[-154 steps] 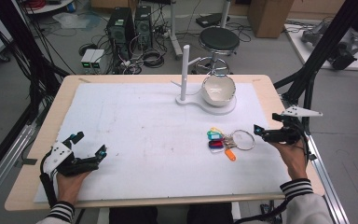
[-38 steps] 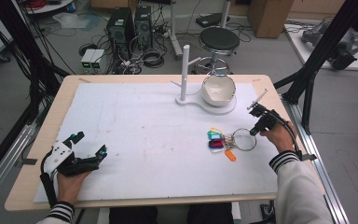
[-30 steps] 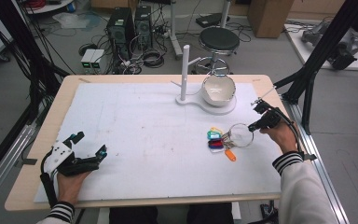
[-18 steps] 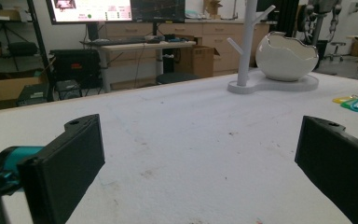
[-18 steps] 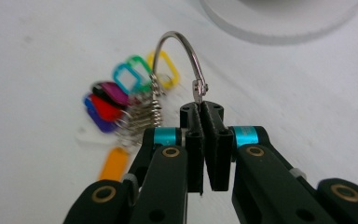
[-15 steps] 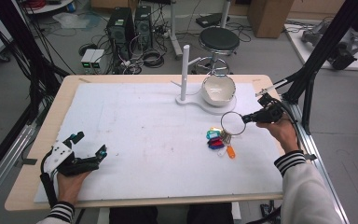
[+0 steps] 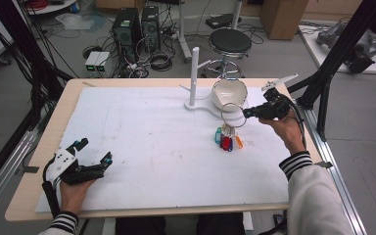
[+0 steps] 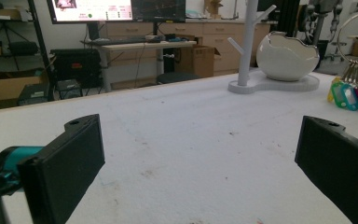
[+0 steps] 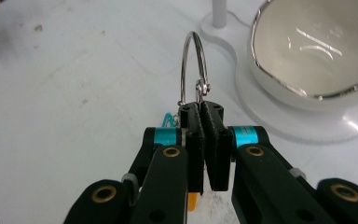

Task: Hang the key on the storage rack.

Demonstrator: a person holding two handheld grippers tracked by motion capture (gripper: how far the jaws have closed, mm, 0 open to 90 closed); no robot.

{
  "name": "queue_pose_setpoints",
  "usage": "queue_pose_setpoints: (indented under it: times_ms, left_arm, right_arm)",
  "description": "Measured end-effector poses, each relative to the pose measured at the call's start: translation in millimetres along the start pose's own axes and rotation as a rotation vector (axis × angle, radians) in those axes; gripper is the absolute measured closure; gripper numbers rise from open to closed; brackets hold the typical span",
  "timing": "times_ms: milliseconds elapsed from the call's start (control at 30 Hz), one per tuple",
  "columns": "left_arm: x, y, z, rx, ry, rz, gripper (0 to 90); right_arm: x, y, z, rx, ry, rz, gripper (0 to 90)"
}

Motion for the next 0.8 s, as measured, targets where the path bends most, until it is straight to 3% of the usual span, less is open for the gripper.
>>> queue_pose_setpoints:
  times_ms: [167, 300, 800]
  left_arm:
    - [-0.3, 0.0, -0.1, -0.001, -0.001, 0.002, 1.7]
    - [0.0, -0.1, -0.2, 0.002, -0.002, 0.001, 1.7]
    - [0.2, -0.1, 0.0, 0.001, 0.001, 0.000, 1.7]
  right_arm:
    - [4.3, 14.9, 4.2, -0.031, 0.002, -0.037, 88.7]
    - [11.5, 37.8, 10.0, -0.091, 0.031, -0.066, 88.7]
    - [27.5, 90.2, 38.6, -0.136, 0.067, -0.116, 88.7]
Point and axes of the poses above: each handheld gripper's, and its own axes: z roughly forward along the jaws, y roughly out of its top, x roughly to its left, the point moved 10 cm from there along z, roughly forward along the jaws, and after that the axes turned 6 degrees about -z, right-handed, at the moved point
